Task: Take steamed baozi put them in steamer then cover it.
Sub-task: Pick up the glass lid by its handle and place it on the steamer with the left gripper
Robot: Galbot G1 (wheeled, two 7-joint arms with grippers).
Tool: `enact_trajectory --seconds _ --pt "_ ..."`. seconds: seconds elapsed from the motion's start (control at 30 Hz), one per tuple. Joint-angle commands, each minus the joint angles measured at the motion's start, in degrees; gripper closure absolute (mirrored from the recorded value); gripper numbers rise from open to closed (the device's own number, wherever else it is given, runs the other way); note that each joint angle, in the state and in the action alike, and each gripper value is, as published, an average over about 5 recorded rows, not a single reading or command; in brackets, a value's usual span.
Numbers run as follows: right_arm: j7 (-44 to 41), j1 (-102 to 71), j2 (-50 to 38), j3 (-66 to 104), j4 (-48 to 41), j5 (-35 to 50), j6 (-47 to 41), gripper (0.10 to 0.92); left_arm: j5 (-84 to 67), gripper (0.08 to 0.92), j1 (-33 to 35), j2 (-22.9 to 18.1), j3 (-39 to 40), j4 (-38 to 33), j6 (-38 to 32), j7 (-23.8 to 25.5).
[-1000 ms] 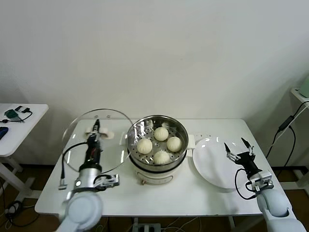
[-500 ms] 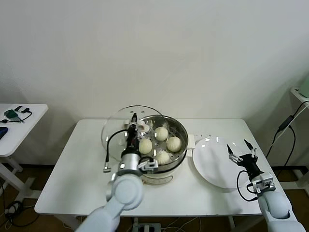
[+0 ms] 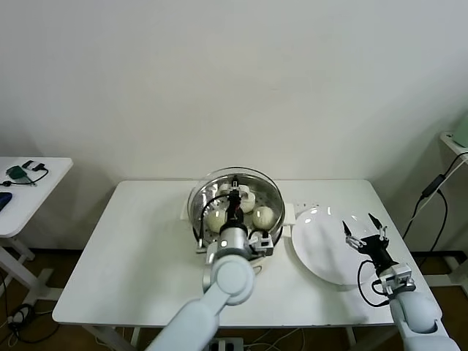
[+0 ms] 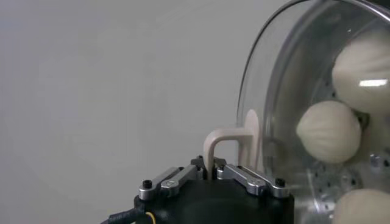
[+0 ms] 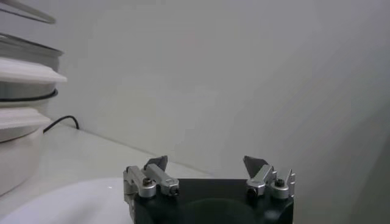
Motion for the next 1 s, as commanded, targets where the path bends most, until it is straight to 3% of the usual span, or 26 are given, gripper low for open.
enact_trajectory --seconds 0.03,1.0 --pt "-0.1 0.2 0.2 0.0 -0.3 -0.5 0.1 0.203 0.5 0.847 -1.2 -3.7 0.4 4.8 2.8 0.3" --pt "-1.0 0.4 0.6 0.1 -0.8 -1.2 0.5 0.203 -0.7 0.847 -0.9 -2.5 -0.5 5.1 2.8 0.1"
